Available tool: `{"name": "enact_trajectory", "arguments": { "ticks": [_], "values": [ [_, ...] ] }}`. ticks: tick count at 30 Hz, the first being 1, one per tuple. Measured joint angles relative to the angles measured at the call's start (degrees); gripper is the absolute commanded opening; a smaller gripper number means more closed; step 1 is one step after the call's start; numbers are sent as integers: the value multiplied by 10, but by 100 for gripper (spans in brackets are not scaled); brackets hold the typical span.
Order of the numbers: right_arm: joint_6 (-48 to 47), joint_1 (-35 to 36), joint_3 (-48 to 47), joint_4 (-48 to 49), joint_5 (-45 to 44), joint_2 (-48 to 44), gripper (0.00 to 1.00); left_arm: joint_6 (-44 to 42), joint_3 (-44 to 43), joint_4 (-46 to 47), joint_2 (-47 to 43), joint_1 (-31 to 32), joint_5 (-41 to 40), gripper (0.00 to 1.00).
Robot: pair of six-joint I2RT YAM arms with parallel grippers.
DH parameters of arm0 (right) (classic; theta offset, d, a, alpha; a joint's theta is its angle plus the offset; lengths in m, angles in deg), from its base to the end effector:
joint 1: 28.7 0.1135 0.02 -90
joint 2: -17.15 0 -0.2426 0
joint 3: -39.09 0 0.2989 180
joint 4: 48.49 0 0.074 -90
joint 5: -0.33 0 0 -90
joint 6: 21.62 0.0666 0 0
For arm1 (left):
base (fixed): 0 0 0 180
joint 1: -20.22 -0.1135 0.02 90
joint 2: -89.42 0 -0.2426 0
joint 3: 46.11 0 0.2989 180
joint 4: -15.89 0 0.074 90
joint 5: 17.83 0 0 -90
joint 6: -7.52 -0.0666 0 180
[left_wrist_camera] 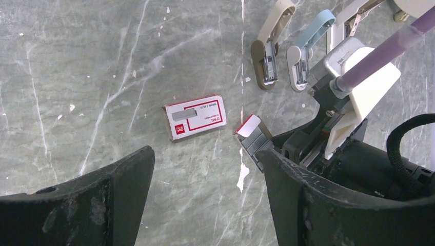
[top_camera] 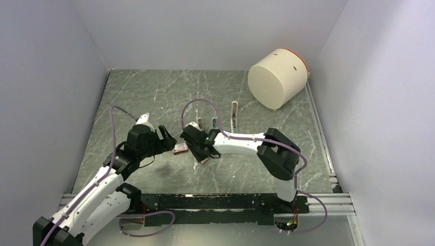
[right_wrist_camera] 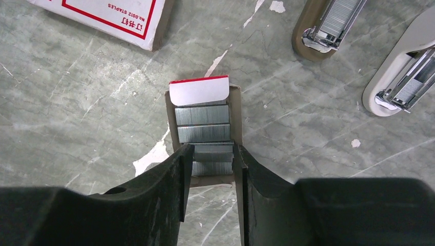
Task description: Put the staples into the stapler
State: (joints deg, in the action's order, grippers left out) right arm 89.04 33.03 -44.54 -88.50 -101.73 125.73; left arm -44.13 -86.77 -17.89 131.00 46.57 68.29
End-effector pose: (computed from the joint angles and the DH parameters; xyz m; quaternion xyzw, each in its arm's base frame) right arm 0.2146 0.3696 0.0913 -0.3192 0.9171 0.0648 0.2298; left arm 0.2286 -0.1082 0.1898 -0.1082 0.8788 -0.2228 0.4079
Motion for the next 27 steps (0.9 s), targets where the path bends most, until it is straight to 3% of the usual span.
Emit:
{"name": "enact_trajectory", "arguments": {
  "ticks": [4, 13, 27],
  "values": [
    [0, 0, 0, -2, -1, 0, 42, 0, 0, 0, 0, 0, 0, 82],
    [3, 0, 0, -2, -11, 0, 31, 0, 0, 0, 0, 0, 0, 82],
    [12, 0, 0, -1, -17, -9, 35, 0, 0, 0, 0, 0, 0, 82]
  ]
}}
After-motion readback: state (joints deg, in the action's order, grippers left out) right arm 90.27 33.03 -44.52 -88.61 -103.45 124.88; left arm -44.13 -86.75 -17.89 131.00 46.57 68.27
